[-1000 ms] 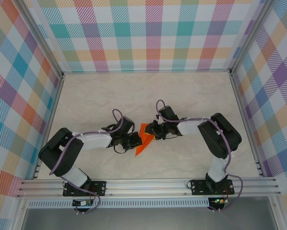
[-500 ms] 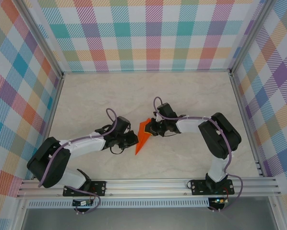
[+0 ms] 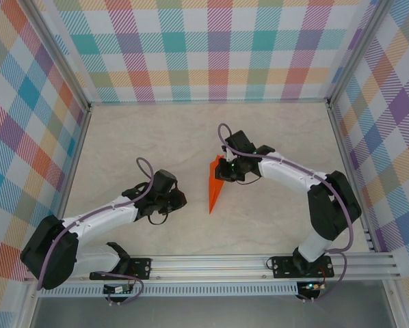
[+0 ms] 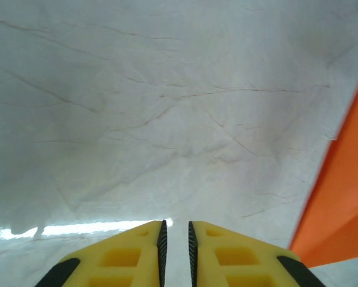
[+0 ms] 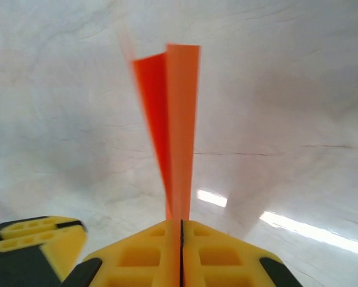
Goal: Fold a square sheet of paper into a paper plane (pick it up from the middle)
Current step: Turn over the paper at the center of the table.
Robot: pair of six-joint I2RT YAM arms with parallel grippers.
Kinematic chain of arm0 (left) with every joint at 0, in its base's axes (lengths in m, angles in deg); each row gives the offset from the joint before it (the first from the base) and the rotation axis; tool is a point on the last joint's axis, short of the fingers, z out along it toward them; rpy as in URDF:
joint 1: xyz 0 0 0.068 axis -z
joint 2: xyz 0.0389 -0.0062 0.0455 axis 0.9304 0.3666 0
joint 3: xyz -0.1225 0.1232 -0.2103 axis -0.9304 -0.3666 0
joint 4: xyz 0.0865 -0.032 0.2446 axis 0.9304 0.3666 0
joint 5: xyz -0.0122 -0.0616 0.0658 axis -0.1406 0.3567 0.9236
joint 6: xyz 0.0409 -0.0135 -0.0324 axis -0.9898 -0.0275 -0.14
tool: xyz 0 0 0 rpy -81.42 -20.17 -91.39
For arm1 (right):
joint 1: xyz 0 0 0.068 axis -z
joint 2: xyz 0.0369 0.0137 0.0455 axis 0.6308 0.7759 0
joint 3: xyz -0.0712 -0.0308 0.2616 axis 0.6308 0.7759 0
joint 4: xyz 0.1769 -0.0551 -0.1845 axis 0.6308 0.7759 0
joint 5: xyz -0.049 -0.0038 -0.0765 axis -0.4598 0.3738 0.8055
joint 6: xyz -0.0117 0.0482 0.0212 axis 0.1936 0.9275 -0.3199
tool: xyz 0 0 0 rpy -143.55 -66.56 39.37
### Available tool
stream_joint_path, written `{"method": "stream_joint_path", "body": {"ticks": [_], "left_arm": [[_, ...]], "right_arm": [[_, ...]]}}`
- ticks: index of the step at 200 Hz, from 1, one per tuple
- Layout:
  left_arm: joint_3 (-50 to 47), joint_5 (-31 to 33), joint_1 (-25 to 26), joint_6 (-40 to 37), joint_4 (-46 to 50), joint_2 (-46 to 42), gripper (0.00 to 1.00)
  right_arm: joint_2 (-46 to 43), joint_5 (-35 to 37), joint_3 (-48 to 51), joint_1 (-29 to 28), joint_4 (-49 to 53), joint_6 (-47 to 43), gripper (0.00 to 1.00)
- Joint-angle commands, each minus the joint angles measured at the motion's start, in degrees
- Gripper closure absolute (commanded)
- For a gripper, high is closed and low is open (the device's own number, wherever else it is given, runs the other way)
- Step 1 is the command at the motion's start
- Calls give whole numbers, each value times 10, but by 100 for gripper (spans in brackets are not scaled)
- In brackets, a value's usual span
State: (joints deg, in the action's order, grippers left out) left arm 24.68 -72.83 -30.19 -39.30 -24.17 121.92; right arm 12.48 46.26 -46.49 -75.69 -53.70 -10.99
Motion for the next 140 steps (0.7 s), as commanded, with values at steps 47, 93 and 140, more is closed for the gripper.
{"method": "stream_joint_path", "body": {"ticks": [47,93,140], "left_arm": [[-24,78,-14,31,68,-73,72],[-37,86,-17,42,82,-102,70],[-49,91,-17,50,93,-130,68]], "right_arm": [[114,366,-222,-65,434,-51,92],[254,369,-344,-117,493,-5,89],[401,282,-512,-168,517,-5,77]]}}
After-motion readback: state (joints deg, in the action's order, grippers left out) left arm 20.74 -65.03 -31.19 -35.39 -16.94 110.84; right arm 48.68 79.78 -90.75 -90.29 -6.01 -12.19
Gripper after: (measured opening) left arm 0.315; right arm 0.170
